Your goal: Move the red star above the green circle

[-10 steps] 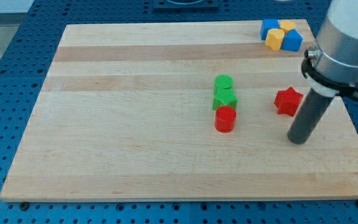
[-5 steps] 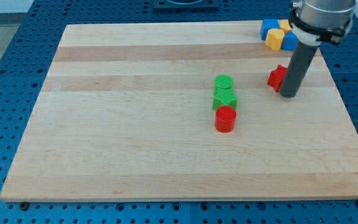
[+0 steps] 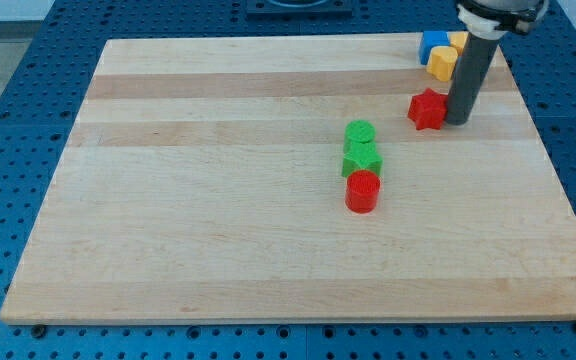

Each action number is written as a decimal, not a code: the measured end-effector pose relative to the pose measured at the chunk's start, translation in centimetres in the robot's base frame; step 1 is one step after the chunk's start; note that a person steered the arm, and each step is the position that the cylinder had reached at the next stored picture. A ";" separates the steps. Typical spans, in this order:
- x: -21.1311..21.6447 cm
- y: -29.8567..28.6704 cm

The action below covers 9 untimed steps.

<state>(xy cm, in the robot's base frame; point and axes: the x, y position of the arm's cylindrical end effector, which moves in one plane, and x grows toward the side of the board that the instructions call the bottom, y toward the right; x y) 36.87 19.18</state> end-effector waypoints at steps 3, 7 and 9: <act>-3.4 -2.6; -3.5 -9.4; -3.5 -9.9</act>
<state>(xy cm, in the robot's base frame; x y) 33.42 9.26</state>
